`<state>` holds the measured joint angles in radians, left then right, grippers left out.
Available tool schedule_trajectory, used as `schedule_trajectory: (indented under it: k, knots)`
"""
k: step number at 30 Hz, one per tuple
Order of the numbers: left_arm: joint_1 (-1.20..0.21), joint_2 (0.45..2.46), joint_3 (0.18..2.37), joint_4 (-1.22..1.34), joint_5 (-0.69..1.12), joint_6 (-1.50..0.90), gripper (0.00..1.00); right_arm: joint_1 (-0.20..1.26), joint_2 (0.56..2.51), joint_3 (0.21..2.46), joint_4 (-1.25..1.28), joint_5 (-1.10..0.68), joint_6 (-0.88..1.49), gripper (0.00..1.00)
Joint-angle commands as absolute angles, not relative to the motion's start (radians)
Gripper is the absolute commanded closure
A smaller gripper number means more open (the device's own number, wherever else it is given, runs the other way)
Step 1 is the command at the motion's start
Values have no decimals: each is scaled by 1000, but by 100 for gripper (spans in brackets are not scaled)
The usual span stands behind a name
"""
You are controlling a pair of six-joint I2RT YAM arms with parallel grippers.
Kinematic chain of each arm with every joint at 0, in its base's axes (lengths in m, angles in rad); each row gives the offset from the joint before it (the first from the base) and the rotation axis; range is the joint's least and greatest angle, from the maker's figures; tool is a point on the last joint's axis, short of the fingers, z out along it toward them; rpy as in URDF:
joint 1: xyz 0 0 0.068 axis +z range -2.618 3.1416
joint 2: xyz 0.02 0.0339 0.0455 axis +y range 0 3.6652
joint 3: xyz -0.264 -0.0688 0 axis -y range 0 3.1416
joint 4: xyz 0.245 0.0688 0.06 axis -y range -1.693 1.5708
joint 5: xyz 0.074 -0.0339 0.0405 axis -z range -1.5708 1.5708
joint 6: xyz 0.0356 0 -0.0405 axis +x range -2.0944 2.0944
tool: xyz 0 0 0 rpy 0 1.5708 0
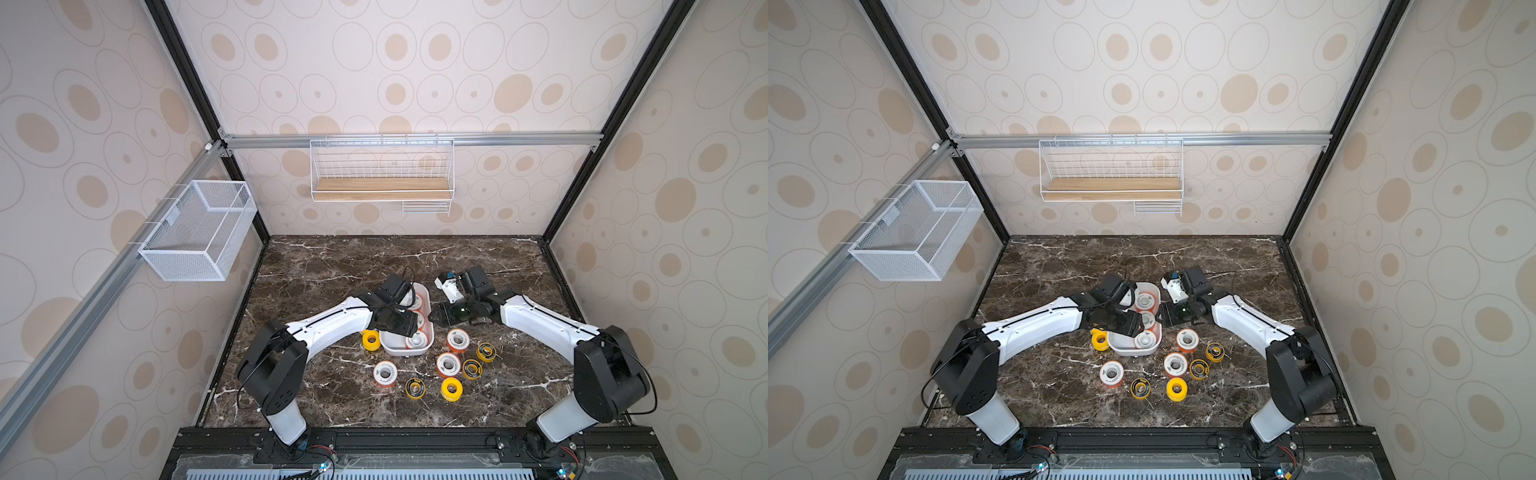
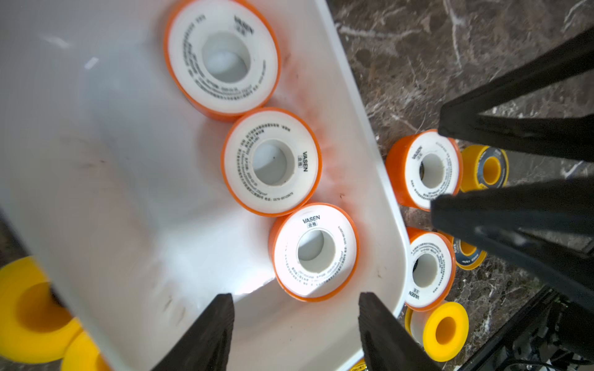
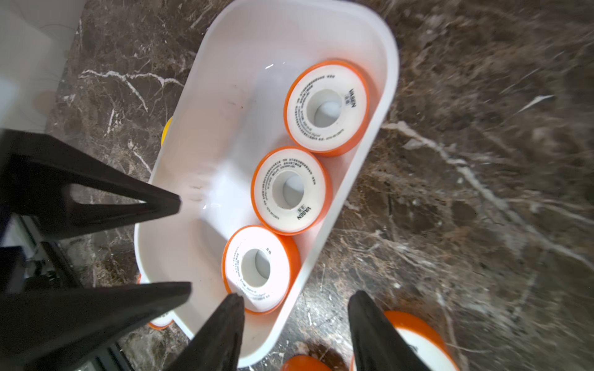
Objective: Put the sealing tape into the storage box
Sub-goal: Place the sealing tape in the storage box, then pick up the sealing tape at the center of the board.
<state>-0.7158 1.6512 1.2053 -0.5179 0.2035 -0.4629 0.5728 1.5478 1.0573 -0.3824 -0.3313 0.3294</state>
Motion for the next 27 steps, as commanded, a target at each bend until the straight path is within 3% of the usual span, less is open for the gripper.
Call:
schedule_trajectory:
  k: [1, 9, 18, 27]
  knots:
    - [-726, 1562, 1194, -572, 81, -450, 34, 580, 1494, 1030, -444, -212, 289, 41]
    - [-711, 1355, 1087, -591, -121, -447, 33, 580, 1390, 976, -506, -121, 250, 41]
    - [-600, 1111, 914, -599, -146, -475, 31, 578, 1315, 908, -551, -87, 254, 41]
    - [-582, 980, 814, -618, -207, -498, 29, 578, 1271, 837, -590, -35, 276, 41]
